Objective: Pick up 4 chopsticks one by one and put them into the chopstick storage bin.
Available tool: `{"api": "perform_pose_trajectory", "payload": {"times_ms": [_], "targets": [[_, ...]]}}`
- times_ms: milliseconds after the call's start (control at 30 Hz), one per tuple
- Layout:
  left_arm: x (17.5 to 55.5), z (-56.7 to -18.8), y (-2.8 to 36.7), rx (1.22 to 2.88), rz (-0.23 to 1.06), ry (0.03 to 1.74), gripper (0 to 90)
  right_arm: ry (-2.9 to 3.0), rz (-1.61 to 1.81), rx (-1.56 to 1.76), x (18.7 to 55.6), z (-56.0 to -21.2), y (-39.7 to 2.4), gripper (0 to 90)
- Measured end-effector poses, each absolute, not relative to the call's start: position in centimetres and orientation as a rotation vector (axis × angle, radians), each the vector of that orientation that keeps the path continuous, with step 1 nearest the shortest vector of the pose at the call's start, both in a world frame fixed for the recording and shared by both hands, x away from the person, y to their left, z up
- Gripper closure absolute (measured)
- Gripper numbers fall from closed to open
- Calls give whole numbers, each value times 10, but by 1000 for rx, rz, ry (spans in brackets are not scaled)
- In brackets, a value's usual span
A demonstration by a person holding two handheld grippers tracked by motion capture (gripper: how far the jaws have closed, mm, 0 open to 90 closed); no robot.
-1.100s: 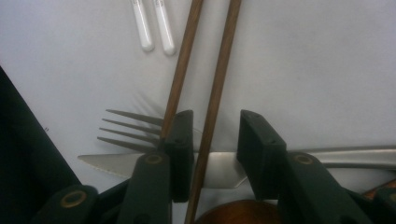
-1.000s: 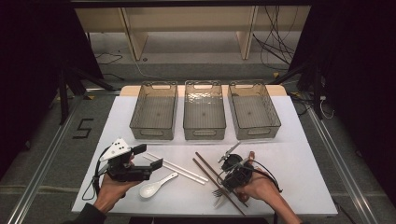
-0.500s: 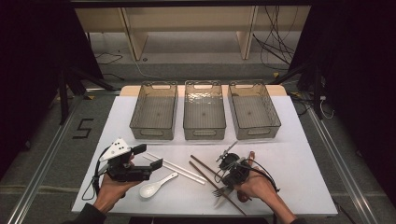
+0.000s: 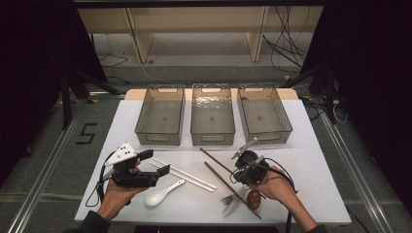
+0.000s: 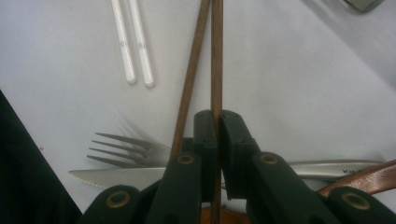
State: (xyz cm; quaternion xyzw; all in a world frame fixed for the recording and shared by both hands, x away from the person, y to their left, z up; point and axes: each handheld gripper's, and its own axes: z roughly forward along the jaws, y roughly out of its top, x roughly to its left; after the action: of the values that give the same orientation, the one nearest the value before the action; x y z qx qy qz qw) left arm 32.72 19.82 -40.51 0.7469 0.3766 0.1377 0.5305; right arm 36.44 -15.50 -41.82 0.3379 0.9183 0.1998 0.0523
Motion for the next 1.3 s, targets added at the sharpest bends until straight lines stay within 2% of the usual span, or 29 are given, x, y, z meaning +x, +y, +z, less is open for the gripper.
{"api": "perform_pose_trajectory", "payload": {"times_ms": [400,900,1133,1300], "targets": [[339,-396,180,1915,300,825,133,2843,641,781,349,-401,-144,861],[352,-393,130,2270,241,604,145,2904,596,549,338,-400,-132,861],[354,-397,118,2366,246,511,166,2927,582,505,333,-399,-127,861],[355,-401,110,2433,203,424,216,2946,567,430,330,-400,-123,861]]}}
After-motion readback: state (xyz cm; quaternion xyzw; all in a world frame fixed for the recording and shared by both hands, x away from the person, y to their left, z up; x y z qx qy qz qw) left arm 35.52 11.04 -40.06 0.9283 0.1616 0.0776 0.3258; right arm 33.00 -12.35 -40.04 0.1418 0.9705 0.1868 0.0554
